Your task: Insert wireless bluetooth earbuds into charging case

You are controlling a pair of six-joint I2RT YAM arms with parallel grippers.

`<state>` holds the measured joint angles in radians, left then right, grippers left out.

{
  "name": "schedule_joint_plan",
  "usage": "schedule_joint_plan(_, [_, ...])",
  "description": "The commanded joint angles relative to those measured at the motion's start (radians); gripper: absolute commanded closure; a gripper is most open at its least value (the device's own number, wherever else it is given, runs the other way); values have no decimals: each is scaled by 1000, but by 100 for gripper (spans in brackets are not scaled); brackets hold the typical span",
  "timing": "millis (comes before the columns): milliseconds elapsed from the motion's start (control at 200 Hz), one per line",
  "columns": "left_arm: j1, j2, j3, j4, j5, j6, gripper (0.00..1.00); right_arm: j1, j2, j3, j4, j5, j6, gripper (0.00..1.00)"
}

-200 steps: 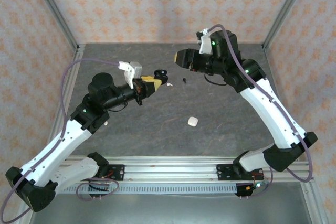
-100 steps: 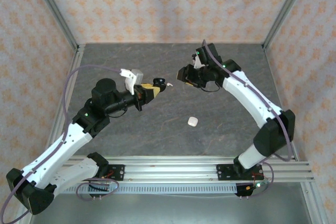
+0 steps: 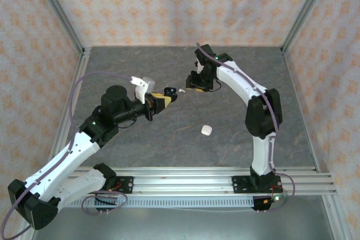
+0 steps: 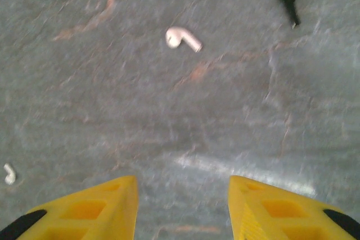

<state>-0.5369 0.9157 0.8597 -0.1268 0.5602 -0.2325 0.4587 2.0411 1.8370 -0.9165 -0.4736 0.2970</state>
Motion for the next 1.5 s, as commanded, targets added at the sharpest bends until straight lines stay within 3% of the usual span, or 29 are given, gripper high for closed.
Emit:
schedule_joint_plan(0, [-6,14,4,-18,-10,37,100,-53,105,114,-85,47,-32,54])
schedule_joint_plan(215, [-4,48,38,-51,-8,70,100,-109,284,309,-130,79,-31,54])
schedule_joint_plan(570, [-5,105,44,-35,-8,72,100,-114,507,564,-209,85,-47,54])
schedule_joint_plan(801, [-5,140,34,-23,-25,67,100,-111,530,523,-171,71,-42,56])
schedule_joint_plan(1196, [-4,193,63,-8,-20,64,100,-73,530,471,-215,80,-97,71])
schedule_joint_plan(1496, [-5,170,50,-5,-32,36,100,-65,410,310,-217,51,-112,80])
